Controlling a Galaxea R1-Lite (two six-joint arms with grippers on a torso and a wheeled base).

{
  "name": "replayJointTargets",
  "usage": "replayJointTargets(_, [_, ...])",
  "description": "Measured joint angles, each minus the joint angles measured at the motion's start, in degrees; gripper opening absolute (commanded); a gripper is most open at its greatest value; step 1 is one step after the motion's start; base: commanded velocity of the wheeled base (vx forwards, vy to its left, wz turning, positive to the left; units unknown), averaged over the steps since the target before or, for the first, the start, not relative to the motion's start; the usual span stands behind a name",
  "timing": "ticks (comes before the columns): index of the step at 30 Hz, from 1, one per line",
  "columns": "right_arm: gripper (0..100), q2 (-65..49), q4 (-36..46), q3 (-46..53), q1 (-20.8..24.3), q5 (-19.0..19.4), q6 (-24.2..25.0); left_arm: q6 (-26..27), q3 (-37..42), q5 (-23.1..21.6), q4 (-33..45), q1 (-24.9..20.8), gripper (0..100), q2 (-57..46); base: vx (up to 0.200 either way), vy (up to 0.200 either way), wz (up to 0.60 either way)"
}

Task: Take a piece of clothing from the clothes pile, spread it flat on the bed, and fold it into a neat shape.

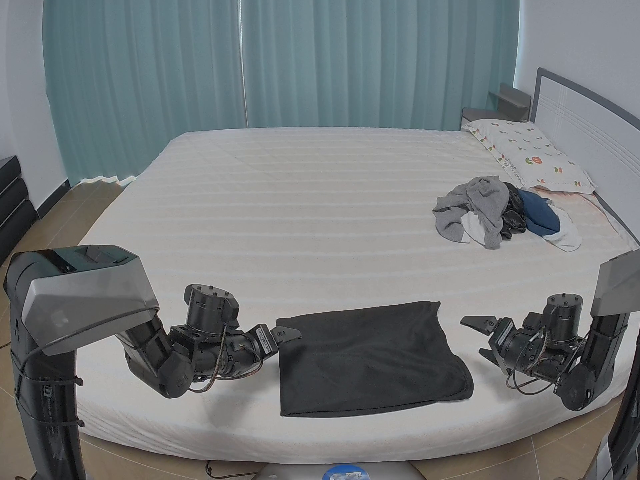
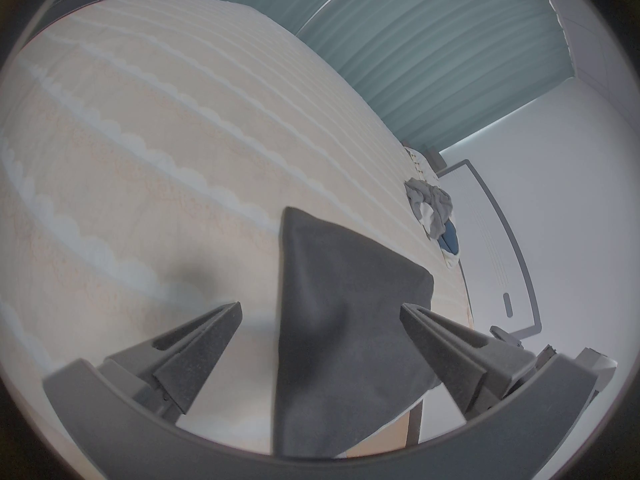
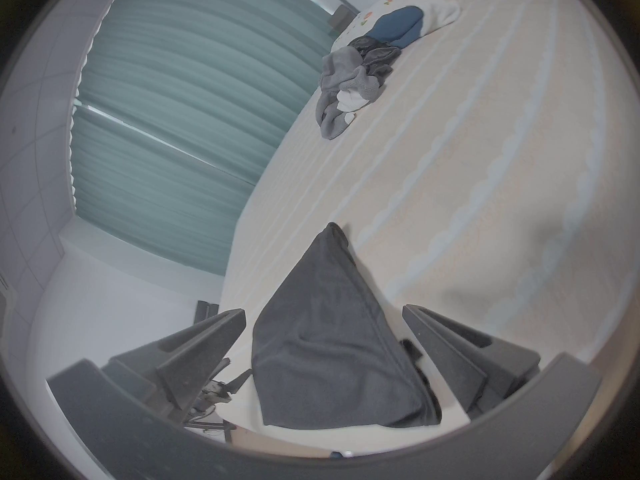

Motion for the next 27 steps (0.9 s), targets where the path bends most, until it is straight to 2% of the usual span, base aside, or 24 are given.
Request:
replayJointTargets(7, [100,1.32,-1.56,3.54,-0.61,0.27,1.43,-0.96,-0.71,1.21,-0.33,-0.93,100,-0.27,0.000,0.000,0.00])
replayJointTargets(11, [100,1.55,-1.58,3.80,-0.79,0.29,1.50,-3.40,-2.08,2.39,0.05,-1.04,100,-0.33,0.000,-0.200,0.00])
replayJointTargets(19, [100,1.40,-1.58,4.11,-1.60,0.29,1.61,-3.71,-2.78,2.96,0.22,-0.93,100,-0.63,0.000,-0.200,0.00])
replayJointTargets(27, [100,1.52,-1.58,4.19,-2.01,0.27,1.72,-3.43,-2.39,3.93,1.04,0.48,100,-1.16,0.000,0.000,0.00])
